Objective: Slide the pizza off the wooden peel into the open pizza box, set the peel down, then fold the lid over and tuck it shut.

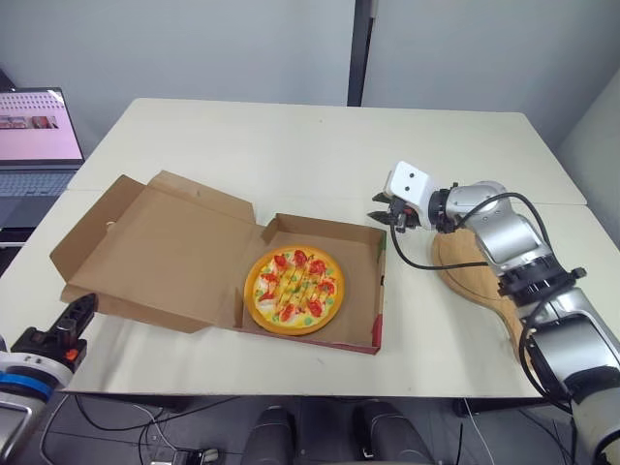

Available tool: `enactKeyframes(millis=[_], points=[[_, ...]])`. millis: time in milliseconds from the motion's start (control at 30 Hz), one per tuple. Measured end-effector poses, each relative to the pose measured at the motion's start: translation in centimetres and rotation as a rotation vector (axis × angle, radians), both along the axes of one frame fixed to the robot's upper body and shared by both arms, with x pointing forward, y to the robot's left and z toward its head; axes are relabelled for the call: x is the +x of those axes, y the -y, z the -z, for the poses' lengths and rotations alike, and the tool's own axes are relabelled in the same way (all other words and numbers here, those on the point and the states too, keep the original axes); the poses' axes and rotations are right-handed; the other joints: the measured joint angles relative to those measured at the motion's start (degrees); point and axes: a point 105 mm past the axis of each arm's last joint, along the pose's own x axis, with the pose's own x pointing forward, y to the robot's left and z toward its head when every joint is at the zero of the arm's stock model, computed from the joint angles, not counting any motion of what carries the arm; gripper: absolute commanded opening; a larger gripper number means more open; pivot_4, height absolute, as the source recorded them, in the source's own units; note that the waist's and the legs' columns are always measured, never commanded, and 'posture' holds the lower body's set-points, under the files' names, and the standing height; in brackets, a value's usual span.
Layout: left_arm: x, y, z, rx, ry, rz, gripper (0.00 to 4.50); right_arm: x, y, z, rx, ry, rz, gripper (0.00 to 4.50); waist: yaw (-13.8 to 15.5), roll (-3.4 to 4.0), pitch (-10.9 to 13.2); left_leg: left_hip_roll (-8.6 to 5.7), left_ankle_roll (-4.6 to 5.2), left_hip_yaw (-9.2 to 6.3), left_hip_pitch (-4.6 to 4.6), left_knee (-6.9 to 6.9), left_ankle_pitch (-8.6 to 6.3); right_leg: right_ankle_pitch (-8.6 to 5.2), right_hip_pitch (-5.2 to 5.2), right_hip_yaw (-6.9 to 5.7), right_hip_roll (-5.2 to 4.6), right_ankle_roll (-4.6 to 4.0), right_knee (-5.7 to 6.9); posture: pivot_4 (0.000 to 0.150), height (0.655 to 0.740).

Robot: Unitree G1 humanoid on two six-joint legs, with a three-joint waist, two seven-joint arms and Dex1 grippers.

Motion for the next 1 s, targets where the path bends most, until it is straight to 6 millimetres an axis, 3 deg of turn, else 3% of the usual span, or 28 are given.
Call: enactKeyframes(millis=[67,200,367,533,733,1000], points=[[0.4,-0.2,-0.4,0.024,0.001,0.019,0.00,0.9,0.5,0.8,-0.047,0.014,0.014,0.02,-0.1,0.00,0.0,0.02,0.00,0.00,-0.01,-0.05,0.00,0.01,-0.03,0.01,0.02,0.01,0.00,0.150,0.7400],[1.3,-0.8,-1.2,0.085,0.005,0.060,0.00,1.3,0.6,3.4,-0.144,-0.022,-0.017,0.02,-0.1,-0.01,0.0,0.04,0.00,-0.05,-0.02,-0.11,0.00,0.07,-0.06,-0.01,0.08,0.10,0.01,0.150,0.7400],[2.7,-0.7,-3.3,0.191,0.036,0.148,0.00,0.2,0.4,5.3,-0.204,-0.100,-0.129,0.02,-0.1,0.06,0.1,0.04,-0.01,-0.09,-0.03,-0.13,0.00,0.14,-0.06,-0.04,0.08,0.23,0.02,0.150,0.7400],[5.1,0.4,-5.9,0.364,0.059,0.304,0.00,-2.3,0.2,6.1,-0.230,-0.184,-0.304,0.02,0.3,0.07,0.1,0.03,-0.01,-0.32,-0.03,-0.15,0.01,0.16,0.03,-0.27,0.10,0.27,0.03,0.150,0.7400],[8.6,4.0,-10.9,0.594,0.210,0.531,0.00,-6.0,-0.9,6.2,-0.193,-0.245,-0.456,0.02,0.2,0.25,0.2,0.01,-0.04,-0.31,-0.04,-0.24,0.02,0.17,0.00,-0.29,0.09,0.29,0.03,0.150,0.7400],[11.3,7.1,-12.3,0.759,0.301,0.739,0.00,-10.1,-0.6,6.1,-0.176,-0.327,-0.456,0.02,0.1,0.27,0.2,0.02,-0.04,-0.33,-0.06,-0.36,0.02,0.16,-0.07,-0.34,0.12,0.30,0.04,0.150,0.7400]])
